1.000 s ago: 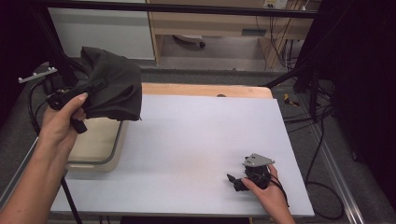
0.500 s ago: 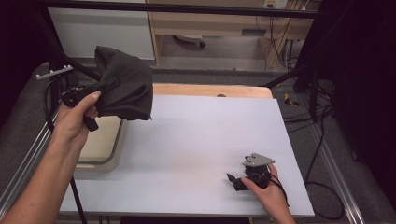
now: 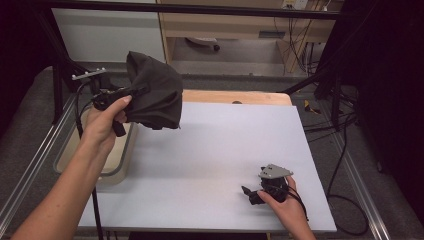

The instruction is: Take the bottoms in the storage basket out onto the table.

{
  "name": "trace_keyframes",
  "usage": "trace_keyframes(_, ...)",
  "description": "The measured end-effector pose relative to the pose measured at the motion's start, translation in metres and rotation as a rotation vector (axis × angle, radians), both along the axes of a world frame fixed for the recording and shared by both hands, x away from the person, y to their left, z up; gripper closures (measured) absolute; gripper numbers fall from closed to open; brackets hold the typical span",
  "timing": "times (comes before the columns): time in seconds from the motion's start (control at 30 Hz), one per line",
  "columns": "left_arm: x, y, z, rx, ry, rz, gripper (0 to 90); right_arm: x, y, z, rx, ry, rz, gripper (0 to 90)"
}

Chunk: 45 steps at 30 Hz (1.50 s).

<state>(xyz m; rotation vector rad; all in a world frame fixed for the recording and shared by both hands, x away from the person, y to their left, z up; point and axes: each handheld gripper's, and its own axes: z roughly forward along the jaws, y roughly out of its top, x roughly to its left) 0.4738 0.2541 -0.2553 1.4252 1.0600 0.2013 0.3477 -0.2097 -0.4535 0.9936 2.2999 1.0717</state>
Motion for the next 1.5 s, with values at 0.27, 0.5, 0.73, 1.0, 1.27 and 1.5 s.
trace_keyframes(0.27, 0.009, -0.026, -0.01, -0.002, 0.024, -0.04, 71.9, 0.001, 0.0, 0.001, 0.0, -0.011, 0.003, 3.3)
trace_keyframes(0.5, 0.013, -0.045, -0.016, 0.0, 0.038, -0.073, 71.9, 0.002, -0.001, 0.003, 0.006, -0.018, 0.001, 3.3)
trace_keyframes(0.73, 0.014, -0.059, -0.019, 0.0, 0.044, -0.112, 71.9, 0.002, -0.001, 0.004, 0.013, -0.024, -0.006, 3.3)
trace_keyframes(1.0, 0.014, -0.071, -0.021, -0.004, 0.057, -0.124, 71.8, 0.003, -0.002, 0.005, 0.018, -0.029, -0.01, 3.3)
trace_keyframes(1.27, 0.011, -0.079, -0.015, -0.03, 0.053, -0.134, 71.7, 0.003, -0.002, 0.007, 0.026, -0.034, -0.012, 3.3)
trace_keyframes(1.5, 0.006, -0.083, -0.013, -0.024, 0.041, -0.148, 71.7, 0.006, -0.003, 0.007, 0.029, -0.032, -0.021, 3.3)
